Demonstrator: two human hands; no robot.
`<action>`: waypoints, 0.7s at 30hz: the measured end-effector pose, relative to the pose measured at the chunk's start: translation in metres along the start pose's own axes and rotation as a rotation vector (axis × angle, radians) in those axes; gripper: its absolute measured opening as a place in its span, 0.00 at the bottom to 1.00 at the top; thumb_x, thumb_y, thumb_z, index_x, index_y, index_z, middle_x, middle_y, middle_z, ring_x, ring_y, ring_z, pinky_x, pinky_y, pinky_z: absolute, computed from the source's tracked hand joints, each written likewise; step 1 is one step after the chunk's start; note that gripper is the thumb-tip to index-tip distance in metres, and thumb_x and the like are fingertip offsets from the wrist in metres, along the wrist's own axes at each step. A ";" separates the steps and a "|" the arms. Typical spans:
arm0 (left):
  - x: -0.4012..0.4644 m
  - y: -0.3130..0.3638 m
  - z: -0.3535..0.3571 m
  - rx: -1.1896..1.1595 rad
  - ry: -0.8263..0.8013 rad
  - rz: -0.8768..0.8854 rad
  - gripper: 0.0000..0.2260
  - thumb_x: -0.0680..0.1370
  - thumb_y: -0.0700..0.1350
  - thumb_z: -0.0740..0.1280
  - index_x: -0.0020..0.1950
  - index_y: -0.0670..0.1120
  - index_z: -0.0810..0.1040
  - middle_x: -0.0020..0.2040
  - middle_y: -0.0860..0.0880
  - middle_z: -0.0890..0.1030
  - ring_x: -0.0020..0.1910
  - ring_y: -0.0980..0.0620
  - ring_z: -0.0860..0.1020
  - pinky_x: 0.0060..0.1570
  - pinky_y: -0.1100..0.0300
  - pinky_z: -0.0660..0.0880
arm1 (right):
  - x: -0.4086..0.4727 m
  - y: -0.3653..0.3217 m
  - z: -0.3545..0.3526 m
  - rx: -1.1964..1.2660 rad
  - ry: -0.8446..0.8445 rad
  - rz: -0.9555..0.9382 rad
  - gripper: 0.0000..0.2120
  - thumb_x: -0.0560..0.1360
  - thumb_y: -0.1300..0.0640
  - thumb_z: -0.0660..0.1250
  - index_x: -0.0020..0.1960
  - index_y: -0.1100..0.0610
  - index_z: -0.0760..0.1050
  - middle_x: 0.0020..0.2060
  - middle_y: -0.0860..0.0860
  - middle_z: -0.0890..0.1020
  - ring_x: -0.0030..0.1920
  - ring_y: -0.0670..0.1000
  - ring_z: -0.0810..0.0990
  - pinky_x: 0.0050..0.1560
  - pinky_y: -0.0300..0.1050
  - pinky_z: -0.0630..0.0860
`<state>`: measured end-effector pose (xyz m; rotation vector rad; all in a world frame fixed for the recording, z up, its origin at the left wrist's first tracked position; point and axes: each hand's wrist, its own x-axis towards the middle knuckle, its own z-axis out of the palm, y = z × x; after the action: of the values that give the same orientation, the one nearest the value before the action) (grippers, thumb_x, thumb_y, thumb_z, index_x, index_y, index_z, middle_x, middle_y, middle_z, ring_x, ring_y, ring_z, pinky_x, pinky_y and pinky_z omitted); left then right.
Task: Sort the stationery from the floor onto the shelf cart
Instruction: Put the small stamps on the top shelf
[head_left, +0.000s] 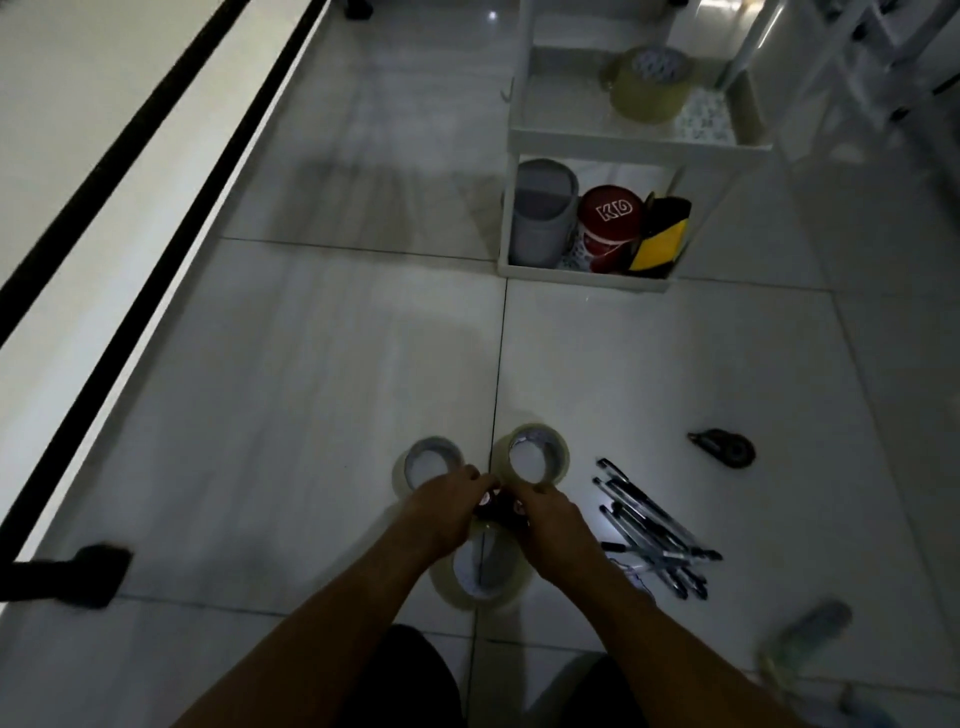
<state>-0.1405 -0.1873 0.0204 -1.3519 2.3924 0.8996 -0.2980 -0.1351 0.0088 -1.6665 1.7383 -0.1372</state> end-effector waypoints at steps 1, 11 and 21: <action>0.001 0.000 0.002 -0.010 0.008 -0.007 0.22 0.77 0.36 0.65 0.69 0.48 0.68 0.62 0.44 0.74 0.58 0.45 0.75 0.56 0.54 0.73 | 0.001 0.001 -0.001 0.005 0.010 -0.004 0.16 0.79 0.53 0.64 0.67 0.49 0.70 0.58 0.56 0.77 0.56 0.56 0.78 0.55 0.45 0.75; -0.040 0.023 -0.046 -0.127 0.155 0.013 0.21 0.76 0.33 0.62 0.69 0.43 0.69 0.63 0.42 0.73 0.60 0.45 0.74 0.59 0.56 0.70 | -0.030 -0.022 -0.071 -0.046 0.107 -0.114 0.13 0.77 0.59 0.65 0.61 0.54 0.75 0.52 0.56 0.80 0.51 0.56 0.78 0.49 0.45 0.75; -0.151 0.091 -0.148 -0.078 0.521 0.090 0.20 0.76 0.42 0.67 0.68 0.48 0.71 0.59 0.45 0.76 0.57 0.45 0.75 0.55 0.56 0.72 | -0.125 -0.096 -0.172 -0.129 0.429 -0.208 0.17 0.77 0.54 0.64 0.66 0.49 0.73 0.49 0.56 0.78 0.48 0.57 0.78 0.44 0.44 0.73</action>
<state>-0.1238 -0.1420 0.2455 -1.6907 2.8422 0.7359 -0.3235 -0.1044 0.2385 -2.0226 1.9058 -0.5225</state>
